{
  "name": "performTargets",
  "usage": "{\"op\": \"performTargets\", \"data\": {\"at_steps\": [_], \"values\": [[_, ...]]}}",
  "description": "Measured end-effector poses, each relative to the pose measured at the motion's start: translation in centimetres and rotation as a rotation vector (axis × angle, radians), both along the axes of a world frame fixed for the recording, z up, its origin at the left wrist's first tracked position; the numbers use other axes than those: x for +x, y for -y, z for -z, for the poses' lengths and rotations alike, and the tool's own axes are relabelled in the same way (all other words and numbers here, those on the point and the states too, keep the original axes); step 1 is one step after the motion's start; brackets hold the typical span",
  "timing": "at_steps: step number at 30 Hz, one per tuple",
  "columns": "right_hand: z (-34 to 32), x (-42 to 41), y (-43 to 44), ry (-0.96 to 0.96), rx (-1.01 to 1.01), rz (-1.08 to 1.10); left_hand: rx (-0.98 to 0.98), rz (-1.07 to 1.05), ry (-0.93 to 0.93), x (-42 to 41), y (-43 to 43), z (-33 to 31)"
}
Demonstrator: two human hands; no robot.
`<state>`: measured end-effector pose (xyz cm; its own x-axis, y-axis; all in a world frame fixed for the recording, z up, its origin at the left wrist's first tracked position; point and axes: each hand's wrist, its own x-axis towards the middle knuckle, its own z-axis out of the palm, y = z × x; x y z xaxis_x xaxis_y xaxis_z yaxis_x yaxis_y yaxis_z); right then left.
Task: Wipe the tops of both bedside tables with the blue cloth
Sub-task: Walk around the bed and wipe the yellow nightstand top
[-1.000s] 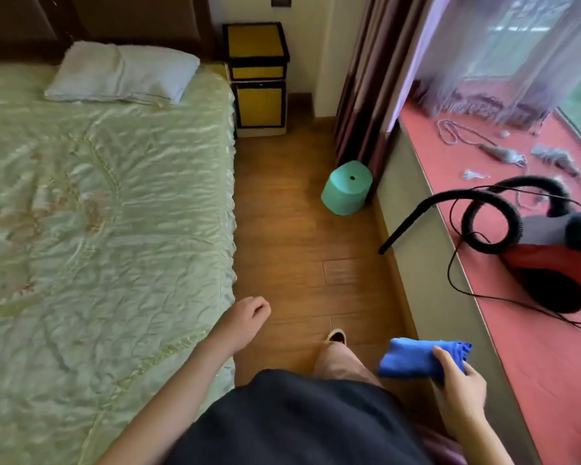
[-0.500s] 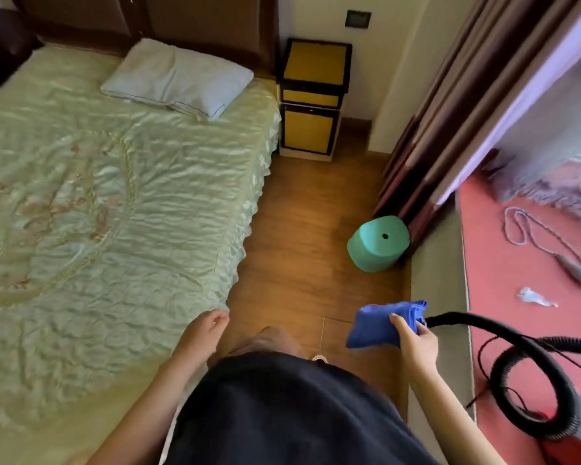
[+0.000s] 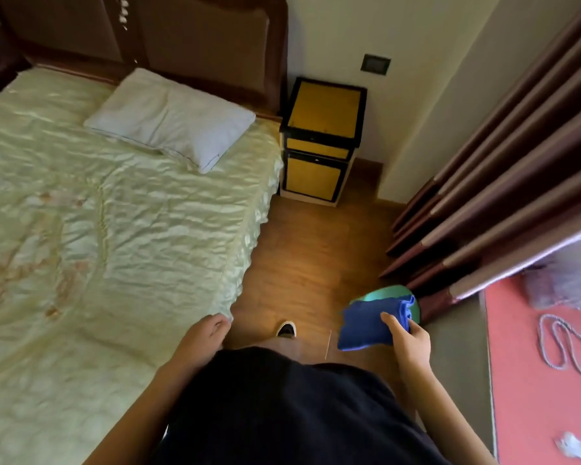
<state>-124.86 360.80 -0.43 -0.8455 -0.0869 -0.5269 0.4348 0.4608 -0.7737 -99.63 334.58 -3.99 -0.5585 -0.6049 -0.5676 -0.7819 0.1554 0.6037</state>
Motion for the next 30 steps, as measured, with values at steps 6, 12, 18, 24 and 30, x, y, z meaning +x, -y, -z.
{"op": "performTargets", "data": {"at_steps": [6,12,18,24,30], "values": [[-1.0,-8.8,4.3,-0.012,0.028,0.176,0.027,0.146,-0.083,-13.9,8.5,-3.2],[0.4,-18.4,8.9,0.030,0.054,0.264,0.018,0.186,-0.114,-25.2,14.2,-3.8],[2.7,-30.4,16.8,0.066,0.053,0.238,0.024,0.031,-0.066,-33.6,21.1,-0.8],[2.0,-41.3,27.2,0.071,0.044,0.085,0.040,-0.114,0.034,-40.0,28.2,0.0],[-0.3,-49.1,38.6,0.083,-0.053,-0.005,0.084,-0.146,0.019,-48.6,34.0,-0.1]]}}
